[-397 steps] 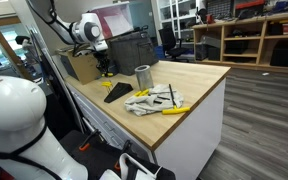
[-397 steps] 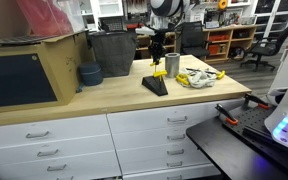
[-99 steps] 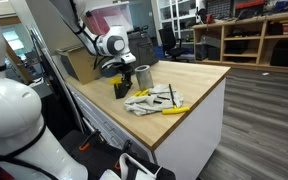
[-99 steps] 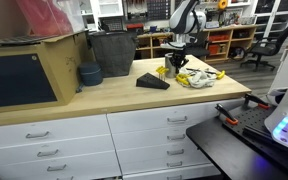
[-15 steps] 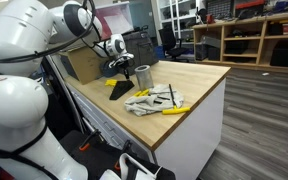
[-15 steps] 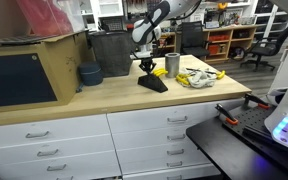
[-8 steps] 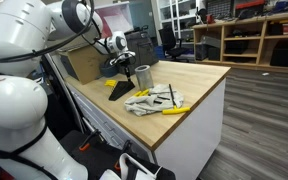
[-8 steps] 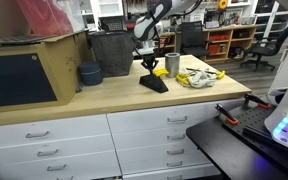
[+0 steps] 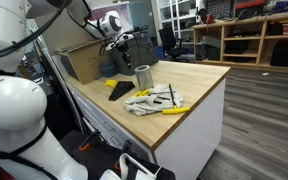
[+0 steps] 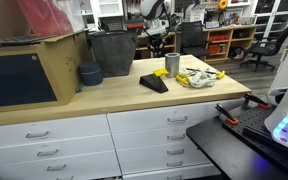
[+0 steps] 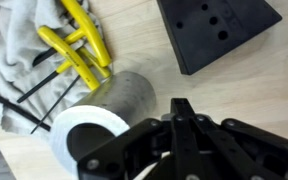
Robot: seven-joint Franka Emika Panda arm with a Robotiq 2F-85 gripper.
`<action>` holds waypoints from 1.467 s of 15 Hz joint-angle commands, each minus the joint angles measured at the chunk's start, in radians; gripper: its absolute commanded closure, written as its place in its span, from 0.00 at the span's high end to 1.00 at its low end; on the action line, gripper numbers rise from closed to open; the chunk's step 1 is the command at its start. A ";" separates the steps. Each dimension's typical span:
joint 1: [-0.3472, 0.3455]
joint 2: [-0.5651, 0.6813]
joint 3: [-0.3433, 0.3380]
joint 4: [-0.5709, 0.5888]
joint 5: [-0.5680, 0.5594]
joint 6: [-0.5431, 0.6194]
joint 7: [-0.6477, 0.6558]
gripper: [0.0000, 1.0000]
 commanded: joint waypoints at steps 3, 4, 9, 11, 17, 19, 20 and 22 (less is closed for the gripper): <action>-0.019 -0.306 0.013 -0.347 -0.087 -0.007 -0.267 0.00; -0.020 -0.350 0.013 -0.402 -0.114 -0.005 -0.306 0.00; -0.055 -0.566 0.018 -0.679 -0.225 0.013 -0.425 0.00; -0.083 -0.649 0.021 -0.777 -0.248 0.035 -0.464 0.00; -0.151 -0.828 0.046 -0.890 -0.270 0.064 -0.501 0.00; -0.160 -0.860 0.057 -0.892 -0.252 0.083 -0.510 0.00; -0.163 -0.860 0.063 -0.884 -0.239 0.095 -0.506 0.00; -0.156 -0.844 0.079 -0.870 -0.217 0.125 -0.524 0.00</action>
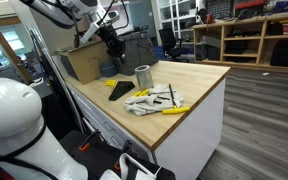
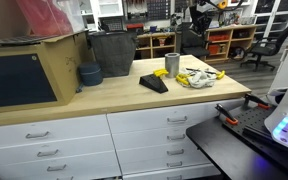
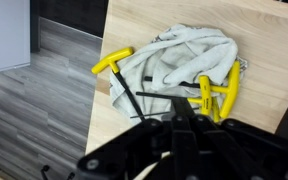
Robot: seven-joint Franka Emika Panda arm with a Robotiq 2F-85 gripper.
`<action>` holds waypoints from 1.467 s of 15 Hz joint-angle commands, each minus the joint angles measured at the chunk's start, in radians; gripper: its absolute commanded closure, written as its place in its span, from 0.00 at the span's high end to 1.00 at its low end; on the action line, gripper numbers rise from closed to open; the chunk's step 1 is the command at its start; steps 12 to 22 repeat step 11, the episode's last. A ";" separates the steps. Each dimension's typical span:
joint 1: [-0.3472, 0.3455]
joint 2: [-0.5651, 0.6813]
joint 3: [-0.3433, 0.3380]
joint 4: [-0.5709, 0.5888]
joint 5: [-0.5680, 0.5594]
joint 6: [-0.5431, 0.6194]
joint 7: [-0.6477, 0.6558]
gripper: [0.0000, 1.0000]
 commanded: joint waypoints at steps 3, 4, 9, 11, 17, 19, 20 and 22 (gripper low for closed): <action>-0.023 0.009 0.055 0.003 0.052 0.038 -0.027 0.07; -0.017 0.029 0.064 0.006 0.068 0.037 -0.032 0.16; -0.011 0.082 0.070 0.027 0.076 0.038 -0.032 0.27; -0.011 0.082 0.070 0.029 0.076 0.038 -0.034 0.27; -0.011 0.082 0.070 0.029 0.076 0.038 -0.034 0.27; -0.011 0.082 0.070 0.029 0.076 0.038 -0.034 0.27; -0.011 0.082 0.070 0.029 0.076 0.038 -0.034 0.27; -0.011 0.082 0.070 0.029 0.076 0.038 -0.034 0.27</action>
